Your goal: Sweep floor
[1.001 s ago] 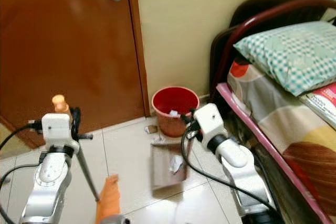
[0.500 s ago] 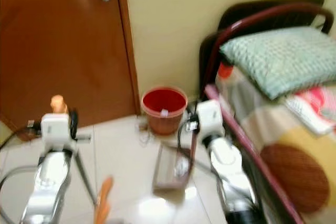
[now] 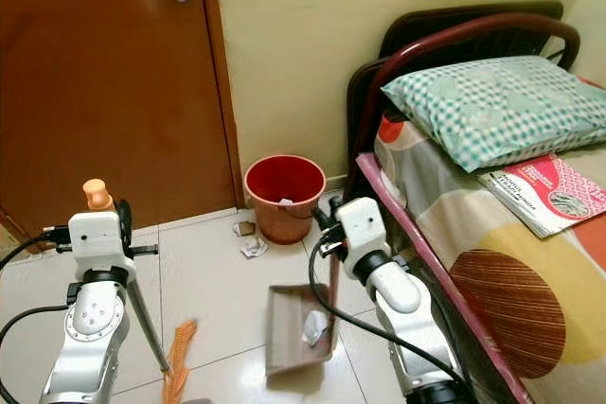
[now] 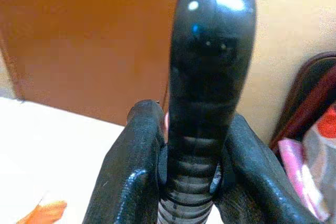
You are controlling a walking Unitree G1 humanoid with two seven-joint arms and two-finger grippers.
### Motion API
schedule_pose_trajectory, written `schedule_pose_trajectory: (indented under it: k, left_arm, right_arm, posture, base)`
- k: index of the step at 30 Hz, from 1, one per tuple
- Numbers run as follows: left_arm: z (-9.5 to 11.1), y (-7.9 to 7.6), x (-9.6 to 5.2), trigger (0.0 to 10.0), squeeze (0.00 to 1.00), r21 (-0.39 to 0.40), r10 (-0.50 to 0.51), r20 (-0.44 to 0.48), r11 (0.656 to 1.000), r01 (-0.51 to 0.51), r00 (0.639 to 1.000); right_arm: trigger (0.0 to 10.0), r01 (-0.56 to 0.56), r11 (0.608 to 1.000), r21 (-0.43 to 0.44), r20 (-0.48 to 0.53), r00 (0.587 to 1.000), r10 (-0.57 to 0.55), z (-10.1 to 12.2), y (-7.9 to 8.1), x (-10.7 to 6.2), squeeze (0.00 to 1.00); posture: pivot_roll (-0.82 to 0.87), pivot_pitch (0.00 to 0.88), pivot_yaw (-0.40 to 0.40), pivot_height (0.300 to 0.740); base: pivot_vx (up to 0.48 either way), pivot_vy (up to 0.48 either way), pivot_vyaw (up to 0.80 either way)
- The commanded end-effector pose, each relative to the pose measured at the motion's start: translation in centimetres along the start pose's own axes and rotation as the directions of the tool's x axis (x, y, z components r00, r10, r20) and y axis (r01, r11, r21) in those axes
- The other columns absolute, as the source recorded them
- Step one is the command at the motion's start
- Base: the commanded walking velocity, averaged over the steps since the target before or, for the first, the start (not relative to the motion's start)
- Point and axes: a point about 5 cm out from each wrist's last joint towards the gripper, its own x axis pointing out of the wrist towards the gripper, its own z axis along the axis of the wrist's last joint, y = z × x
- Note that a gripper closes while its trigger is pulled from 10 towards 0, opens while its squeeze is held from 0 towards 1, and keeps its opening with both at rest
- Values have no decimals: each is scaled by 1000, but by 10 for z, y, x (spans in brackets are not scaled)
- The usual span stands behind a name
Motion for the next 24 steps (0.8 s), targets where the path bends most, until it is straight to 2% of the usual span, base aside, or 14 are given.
schedule_pose_trajectory:
  k: [1,9,13,16,20,24]
  left_arm:
    - [-2,6,0,10000,0,28,17,-2,999,-17,1000]
    - [1,5,3,10000,0,18,-8,5,1000,8,1000]
    - [2,4,5,10000,0,11,-10,8,1000,10,1000]
    - [1,5,4,10000,0,3,-4,6,1000,4,1000]
    - [-4,16,3,10000,0,44,60,-16,997,-60,998]
    - [-9,22,4,10000,0,62,97,-36,994,-95,995]
  right_arm:
    - [10000,4,1000,-26,42,999,-3,7,-4,-1,0]
    - [10000,20,999,-27,72,997,-18,13,-5,0,0]
    - [10000,37,999,21,101,994,-39,21,-9,2,0]
    - [10000,34,998,57,135,990,-42,32,-12,5,0]
    - [10000,45,988,145,203,976,-74,58,-24,13,0]
    - [10000,68,979,192,260,958,-118,80,-38,21,0]
  posture:
    - [7,3,-28,740]
    - [7,5,-24,740]
    - [7,5,-24,740]
    - [3,8,-21,740]
    - [0,9,-19,740]
    - [2,9,-22,740]
  base:
    - [0,0,0]
    - [0,0,0]
    - [0,0,0]
    - [0,0,0]
    - [0,0,0]
    - [0,0,0]
